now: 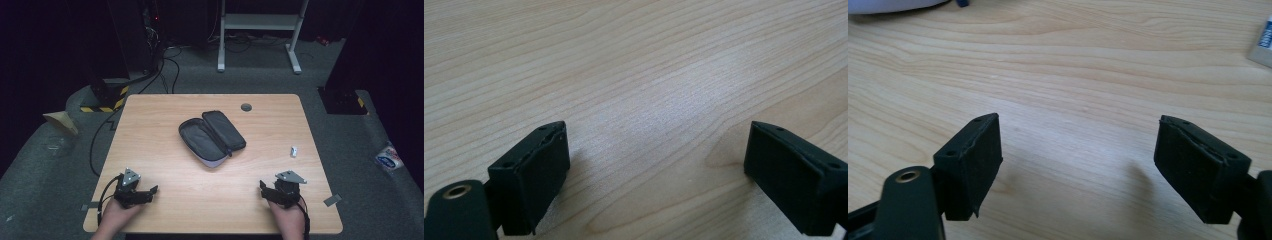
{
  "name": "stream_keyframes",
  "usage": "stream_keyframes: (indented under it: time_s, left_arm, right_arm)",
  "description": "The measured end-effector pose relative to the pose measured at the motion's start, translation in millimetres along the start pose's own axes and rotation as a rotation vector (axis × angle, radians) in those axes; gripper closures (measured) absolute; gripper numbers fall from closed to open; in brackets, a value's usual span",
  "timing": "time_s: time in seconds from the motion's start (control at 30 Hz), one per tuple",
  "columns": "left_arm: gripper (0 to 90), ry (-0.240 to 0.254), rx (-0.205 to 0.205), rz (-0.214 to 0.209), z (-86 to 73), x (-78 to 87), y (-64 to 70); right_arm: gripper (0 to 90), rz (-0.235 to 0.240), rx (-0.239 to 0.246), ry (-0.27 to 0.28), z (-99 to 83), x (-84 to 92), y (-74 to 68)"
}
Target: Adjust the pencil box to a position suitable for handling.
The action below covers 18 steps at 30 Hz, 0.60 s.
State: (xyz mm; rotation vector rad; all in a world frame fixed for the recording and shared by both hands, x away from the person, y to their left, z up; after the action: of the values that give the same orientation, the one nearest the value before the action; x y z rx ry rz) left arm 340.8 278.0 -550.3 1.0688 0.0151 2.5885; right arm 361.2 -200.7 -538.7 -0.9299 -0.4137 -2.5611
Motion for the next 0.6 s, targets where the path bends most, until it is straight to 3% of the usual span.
stream_keyframes:
  time_s: [0.2,0.6]
  left_arm:
    - [11.0,0.000,-0.001,-0.002,0.1,-0.2,-0.1]
    - [10.9,0.000,-0.002,-0.003,0.2,-0.2,-0.2]
  right_arm:
    - [29.3,0.046,0.020,0.023,10.4,-3.3,-23.3]
    - [34.5,0.118,0.083,0.053,30.1,-17.3,-64.1]
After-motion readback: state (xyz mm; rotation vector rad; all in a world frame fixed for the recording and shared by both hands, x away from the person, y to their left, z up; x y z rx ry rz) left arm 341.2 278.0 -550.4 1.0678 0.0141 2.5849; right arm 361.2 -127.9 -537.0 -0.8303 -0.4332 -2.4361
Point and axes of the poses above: each handheld gripper's, and its own axes: x roughly backward along the jaws, z roughly out of its top, y roughly to its right, the point moved 3 cm from there along -x, roughly forward along the jaws, and after that the axes turned 11 degrees about x, right-handed, at the moved point
